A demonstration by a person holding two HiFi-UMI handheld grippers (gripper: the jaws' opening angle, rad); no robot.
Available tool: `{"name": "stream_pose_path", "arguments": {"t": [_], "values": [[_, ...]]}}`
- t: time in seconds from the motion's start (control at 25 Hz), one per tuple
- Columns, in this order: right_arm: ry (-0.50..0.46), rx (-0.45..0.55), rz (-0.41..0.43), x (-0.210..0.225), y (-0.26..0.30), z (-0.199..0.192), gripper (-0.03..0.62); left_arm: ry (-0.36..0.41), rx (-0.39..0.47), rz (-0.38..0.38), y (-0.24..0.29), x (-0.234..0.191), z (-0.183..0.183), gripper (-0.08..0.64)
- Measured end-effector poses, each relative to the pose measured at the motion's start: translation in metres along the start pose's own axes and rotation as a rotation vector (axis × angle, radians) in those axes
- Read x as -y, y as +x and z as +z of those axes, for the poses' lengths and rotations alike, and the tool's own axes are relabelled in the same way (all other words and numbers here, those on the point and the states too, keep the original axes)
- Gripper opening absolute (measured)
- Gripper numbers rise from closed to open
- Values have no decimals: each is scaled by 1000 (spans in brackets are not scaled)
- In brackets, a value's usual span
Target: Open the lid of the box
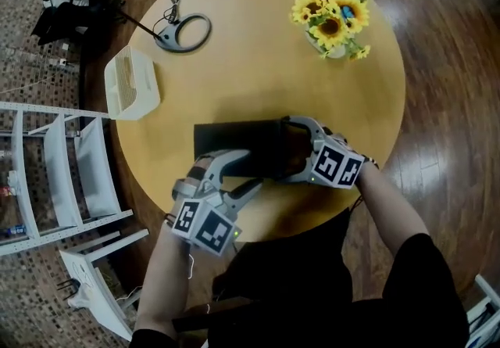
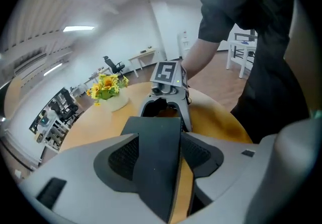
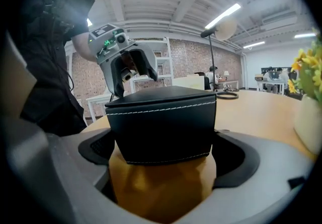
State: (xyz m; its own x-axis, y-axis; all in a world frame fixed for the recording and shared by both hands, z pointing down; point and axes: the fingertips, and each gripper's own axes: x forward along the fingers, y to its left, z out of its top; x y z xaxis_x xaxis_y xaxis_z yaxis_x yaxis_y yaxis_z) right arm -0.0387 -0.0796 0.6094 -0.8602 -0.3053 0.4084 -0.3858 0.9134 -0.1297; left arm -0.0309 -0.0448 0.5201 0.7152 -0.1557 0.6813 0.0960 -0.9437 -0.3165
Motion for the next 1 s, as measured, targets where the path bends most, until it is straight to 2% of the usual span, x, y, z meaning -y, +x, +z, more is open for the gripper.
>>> {"name": "stream_pose_path", "arguments": {"t": [0.36,0.44,0.52,0.56,0.6,0.68,0.72,0.8,0.84,0.88,1.0], "values": [[-8,-3,2,-1,2,-2,604,28,-20,-32,4,0,3,279],[-8,-3,-1,-1,2,-2,604,22,15,28,-4,-14,12,290],[-9,-4,-2,-1,2,-2,603,-20,120,146,-23,-47,32,95],[-10,-4,-1,-2,2,-1,604,-61,161,169,-33,-61,40,103],[-10,-4,-1,-2,2,-1,604,-106,177,153,-38,-69,44,169],[-6,-4,-2,-2,1,-2,604,-156,129,25,-36,-59,38,192],[-5,-4,-4,-2,1,-2,604,-142,87,-53,-30,-45,33,193],[-7,-6,-5,-2,1,-4,604,-44,21,-156,-14,-14,21,198],[-10,-6,-4,-1,2,-4,604,7,-1,-177,-7,-3,15,228],[-12,-6,-3,-1,2,-3,604,43,-18,-187,0,5,10,229],[-11,-5,-4,-1,3,-2,604,82,-34,-199,11,10,4,250]]}}
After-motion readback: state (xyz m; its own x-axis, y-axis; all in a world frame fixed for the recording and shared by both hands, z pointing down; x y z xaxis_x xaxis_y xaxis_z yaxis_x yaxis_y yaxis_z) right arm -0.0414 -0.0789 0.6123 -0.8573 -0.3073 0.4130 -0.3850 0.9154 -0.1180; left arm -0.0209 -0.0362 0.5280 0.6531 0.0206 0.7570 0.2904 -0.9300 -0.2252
